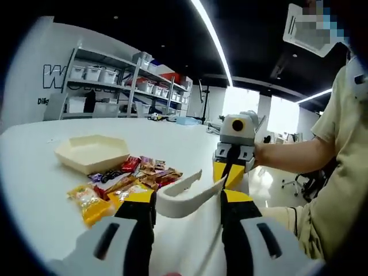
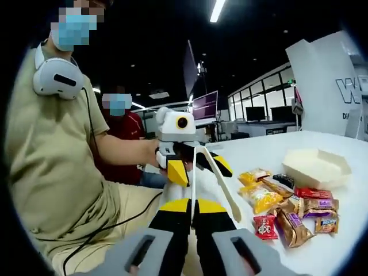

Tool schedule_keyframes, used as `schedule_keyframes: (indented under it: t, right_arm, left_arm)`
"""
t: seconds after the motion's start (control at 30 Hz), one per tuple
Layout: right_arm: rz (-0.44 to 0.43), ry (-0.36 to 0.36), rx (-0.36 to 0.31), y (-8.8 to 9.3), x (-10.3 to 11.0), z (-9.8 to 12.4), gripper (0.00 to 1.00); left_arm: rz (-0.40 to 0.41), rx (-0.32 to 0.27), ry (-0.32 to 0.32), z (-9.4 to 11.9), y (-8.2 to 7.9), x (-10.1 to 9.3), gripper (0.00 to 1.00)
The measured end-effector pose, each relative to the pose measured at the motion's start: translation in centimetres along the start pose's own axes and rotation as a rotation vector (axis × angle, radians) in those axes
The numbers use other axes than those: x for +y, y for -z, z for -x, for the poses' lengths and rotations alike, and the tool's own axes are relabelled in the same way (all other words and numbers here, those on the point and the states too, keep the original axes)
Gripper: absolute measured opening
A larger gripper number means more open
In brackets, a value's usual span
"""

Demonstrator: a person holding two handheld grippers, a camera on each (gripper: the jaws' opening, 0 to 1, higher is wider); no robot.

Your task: Place the target food into the container with the food tongs after gripping and lifting it, then release it inside without dropping or visibly crushing the food.

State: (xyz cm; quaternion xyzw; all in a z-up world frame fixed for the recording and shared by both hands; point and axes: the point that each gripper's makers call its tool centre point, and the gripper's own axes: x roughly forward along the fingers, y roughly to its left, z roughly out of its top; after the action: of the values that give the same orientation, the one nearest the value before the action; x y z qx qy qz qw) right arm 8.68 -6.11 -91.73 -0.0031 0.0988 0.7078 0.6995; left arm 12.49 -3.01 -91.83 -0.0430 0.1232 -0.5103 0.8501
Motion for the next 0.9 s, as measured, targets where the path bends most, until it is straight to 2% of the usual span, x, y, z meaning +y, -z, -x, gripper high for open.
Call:
schedule_keyframes:
  t: [0.2,0.47,0.9]
  right_arm:
    - [-0.022,-0.024,-0.05,-1.2,0.5,-0.2,0.0]
    - [-0.04,-0.054,-0.079,-1.9,1.0,-0.3,0.0]
    - [-0.066,-0.095,-0.11,-2.7,1.8,-0.5,0.0]
  left_arm:
    - [0.026,-0.055,0.043,-0.5,-1.0,-1.0,0.43]
    - [0.032,-0.113,0.087,-0.8,-2.5,-2.0,0.41]
    - [0.013,-0.14,0.138,-1.5,-3.3,-3.5,0.33]
